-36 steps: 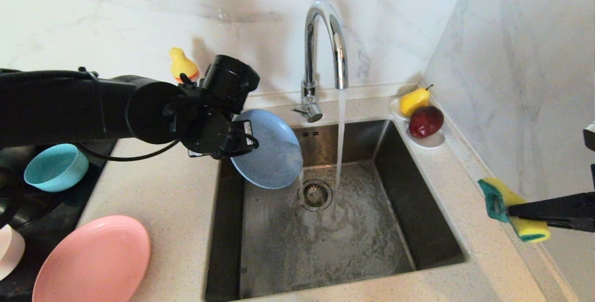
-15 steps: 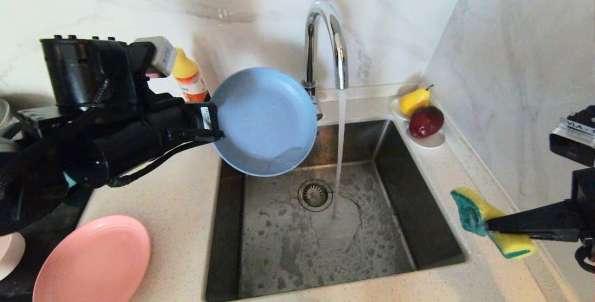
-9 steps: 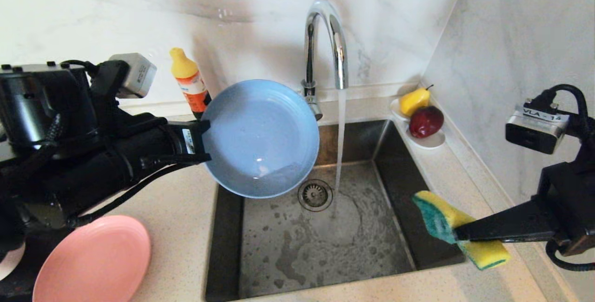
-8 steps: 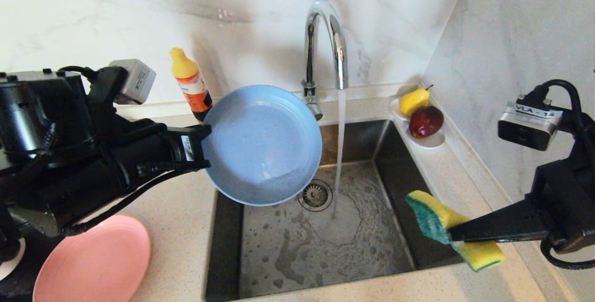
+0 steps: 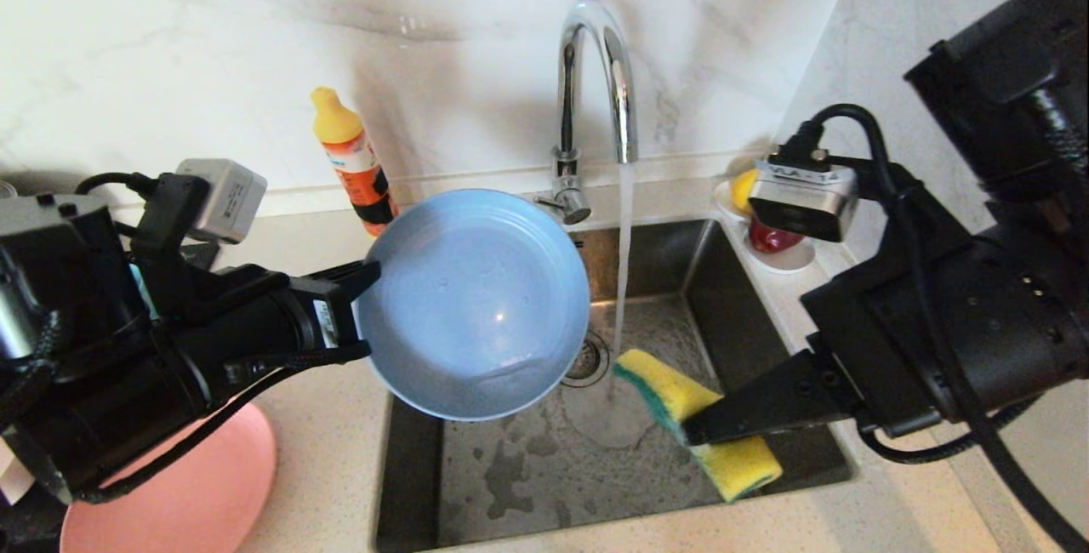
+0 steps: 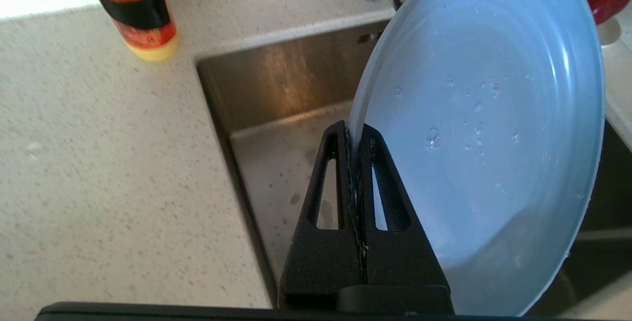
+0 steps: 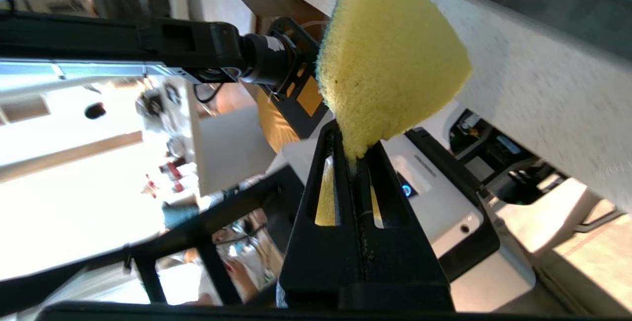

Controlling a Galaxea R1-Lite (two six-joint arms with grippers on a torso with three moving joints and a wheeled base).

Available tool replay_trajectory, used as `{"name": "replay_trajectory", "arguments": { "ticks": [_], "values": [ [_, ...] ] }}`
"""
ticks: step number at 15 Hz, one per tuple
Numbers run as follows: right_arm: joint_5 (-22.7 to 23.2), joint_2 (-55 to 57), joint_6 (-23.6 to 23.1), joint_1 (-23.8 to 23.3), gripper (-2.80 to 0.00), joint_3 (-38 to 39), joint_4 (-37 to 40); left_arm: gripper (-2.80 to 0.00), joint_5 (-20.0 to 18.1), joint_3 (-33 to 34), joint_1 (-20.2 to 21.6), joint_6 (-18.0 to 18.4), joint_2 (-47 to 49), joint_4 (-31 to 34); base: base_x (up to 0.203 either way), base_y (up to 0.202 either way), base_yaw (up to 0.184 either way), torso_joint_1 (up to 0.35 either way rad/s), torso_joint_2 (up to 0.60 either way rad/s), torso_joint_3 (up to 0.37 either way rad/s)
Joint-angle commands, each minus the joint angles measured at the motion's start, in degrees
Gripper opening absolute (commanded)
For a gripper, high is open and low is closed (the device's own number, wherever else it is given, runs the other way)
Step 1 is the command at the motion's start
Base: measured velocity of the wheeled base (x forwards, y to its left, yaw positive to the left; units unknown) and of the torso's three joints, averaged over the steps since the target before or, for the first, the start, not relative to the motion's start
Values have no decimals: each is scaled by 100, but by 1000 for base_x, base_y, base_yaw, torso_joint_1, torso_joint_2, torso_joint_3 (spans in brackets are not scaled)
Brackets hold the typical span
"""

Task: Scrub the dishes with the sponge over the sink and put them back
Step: Wipe the plate

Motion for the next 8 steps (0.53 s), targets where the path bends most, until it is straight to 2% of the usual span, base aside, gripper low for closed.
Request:
{"name": "replay_trajectory", "arguments": {
  "ticks": [1,5,8],
  "values": [
    [-103,568,13,294,-280,-428,104,-280,0,226,-11,81,54,-292,0,0,0,0,0,0],
    [-241,1409,53,561,-280,-1543,669,-280,-294,486,-26,470,193,-1008,0,0,0,0,0,0],
    [-407,1909,101,699,-280,-2075,859,-280,-433,493,-44,496,193,-1114,0,0,0,0,0,0]
  ]
}}
